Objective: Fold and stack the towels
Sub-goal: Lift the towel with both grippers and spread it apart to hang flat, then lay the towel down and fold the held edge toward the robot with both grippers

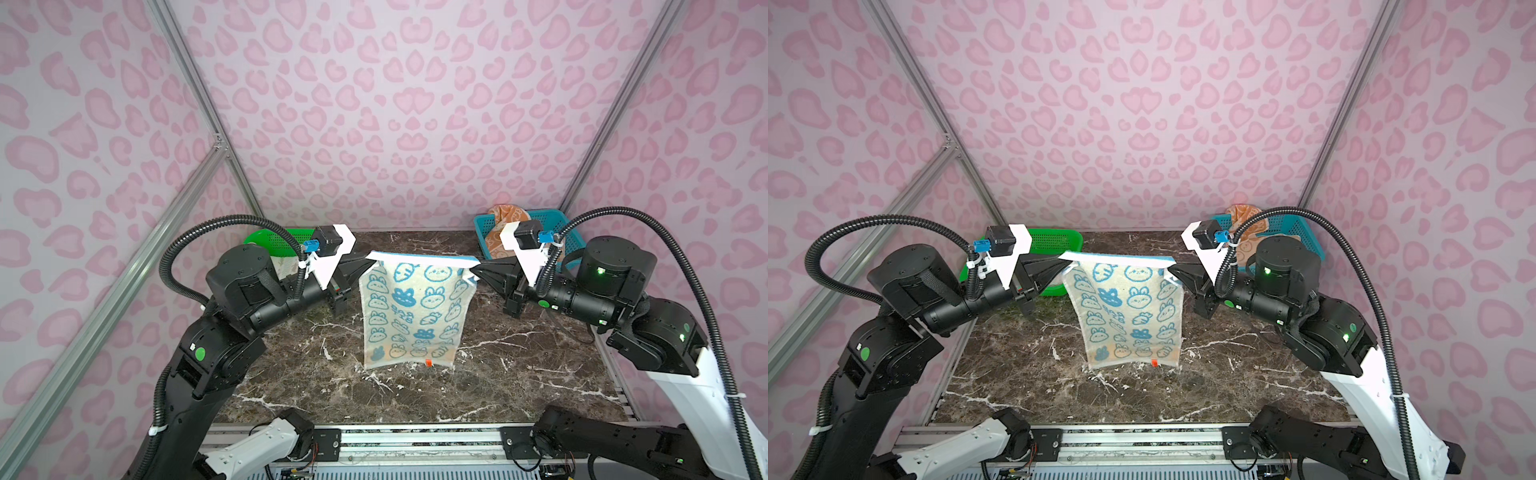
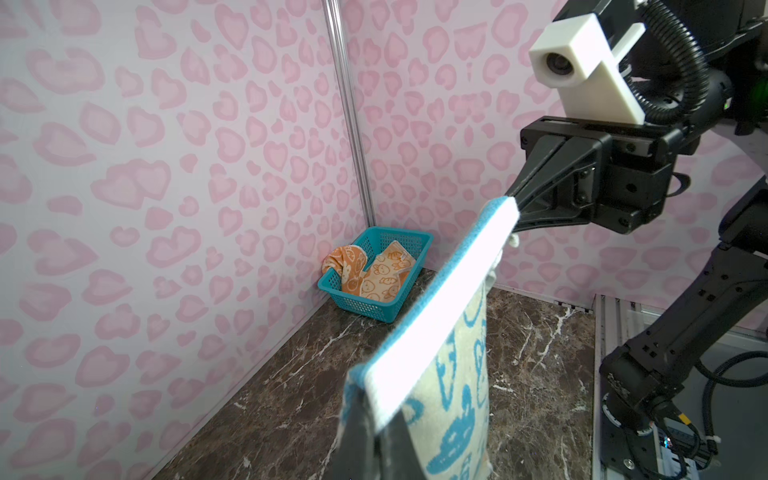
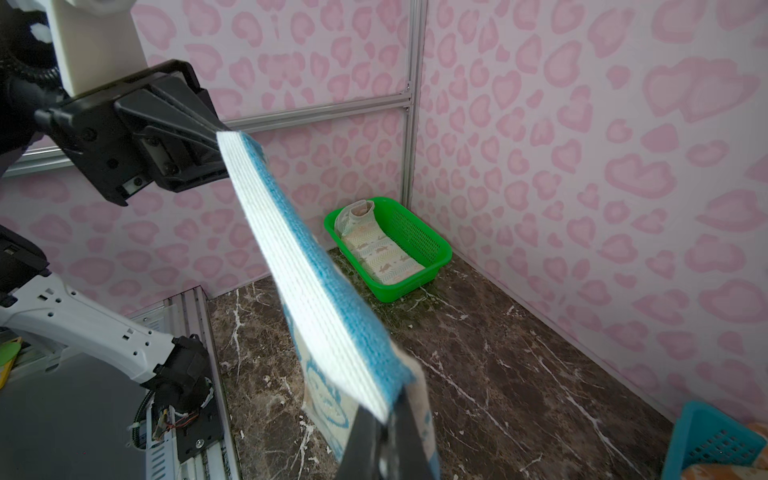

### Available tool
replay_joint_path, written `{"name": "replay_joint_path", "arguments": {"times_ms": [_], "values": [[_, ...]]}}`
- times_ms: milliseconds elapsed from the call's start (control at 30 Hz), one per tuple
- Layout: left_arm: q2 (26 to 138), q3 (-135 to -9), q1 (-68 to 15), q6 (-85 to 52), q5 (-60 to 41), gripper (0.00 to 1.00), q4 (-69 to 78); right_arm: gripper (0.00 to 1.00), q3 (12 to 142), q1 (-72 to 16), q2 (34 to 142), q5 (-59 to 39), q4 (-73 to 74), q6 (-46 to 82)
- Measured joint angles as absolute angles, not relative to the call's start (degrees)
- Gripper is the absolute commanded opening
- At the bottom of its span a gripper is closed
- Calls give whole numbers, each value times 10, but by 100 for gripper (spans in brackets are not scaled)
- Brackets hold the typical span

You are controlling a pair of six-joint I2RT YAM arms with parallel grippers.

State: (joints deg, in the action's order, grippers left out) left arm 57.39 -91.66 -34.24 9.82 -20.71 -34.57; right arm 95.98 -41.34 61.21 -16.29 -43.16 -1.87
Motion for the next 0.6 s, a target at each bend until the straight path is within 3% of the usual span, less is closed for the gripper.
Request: {"name": "replay_joint_path", "arguments": {"times_ms": [267,433,600], "values": [[737,-934,-314,95,-150,3,-349,0,933,-190,730,-297,-425,41],[855,-933,-267,96,-164,3,-327,0,936,-130,850,-369,-429,50],[965,-935,-250,124,-165,2,-295,0,953,-106,942,-375,-432,33]]}}
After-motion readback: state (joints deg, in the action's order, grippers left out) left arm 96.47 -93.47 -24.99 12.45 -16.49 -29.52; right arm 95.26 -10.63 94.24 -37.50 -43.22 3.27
